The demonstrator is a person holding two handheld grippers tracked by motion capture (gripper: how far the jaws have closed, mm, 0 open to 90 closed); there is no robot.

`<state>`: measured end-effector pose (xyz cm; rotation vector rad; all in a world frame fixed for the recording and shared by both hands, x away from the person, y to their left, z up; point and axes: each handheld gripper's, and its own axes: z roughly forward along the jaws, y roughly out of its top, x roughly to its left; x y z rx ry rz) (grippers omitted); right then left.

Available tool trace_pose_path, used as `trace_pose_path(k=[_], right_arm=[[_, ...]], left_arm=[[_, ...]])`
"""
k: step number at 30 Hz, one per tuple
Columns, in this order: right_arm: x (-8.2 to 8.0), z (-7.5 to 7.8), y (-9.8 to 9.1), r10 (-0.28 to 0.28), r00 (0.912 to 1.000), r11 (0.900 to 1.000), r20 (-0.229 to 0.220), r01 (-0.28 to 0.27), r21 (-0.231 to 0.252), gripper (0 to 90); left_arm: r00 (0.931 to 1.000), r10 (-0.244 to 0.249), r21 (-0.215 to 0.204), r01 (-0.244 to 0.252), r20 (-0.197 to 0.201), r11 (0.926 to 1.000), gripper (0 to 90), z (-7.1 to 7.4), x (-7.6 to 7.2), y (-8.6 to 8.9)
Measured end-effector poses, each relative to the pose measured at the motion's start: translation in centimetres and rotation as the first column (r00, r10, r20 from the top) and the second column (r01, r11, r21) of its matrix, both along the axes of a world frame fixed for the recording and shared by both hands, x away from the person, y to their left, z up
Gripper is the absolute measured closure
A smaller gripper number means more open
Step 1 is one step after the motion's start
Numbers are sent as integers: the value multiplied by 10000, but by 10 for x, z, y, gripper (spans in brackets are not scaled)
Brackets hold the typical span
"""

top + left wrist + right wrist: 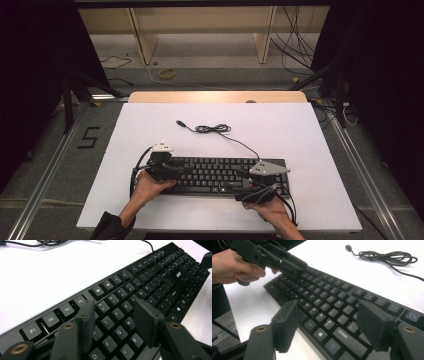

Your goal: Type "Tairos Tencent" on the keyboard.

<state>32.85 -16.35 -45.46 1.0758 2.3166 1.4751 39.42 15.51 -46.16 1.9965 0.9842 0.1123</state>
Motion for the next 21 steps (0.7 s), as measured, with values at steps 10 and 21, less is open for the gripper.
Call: trace_pose_path(k=[10, 21], right_arm=[[-1, 1, -5, -64, 9999, 10000, 99, 64, 25, 346], [-5, 3, -14, -174, 9995, 9998, 279, 171, 108, 348]], left_arm=[[9995, -189, -808, 210, 265, 9965, 351, 4, -7, 5], [9973, -245, -1440, 342, 689, 9890, 312, 9, -19, 13]])
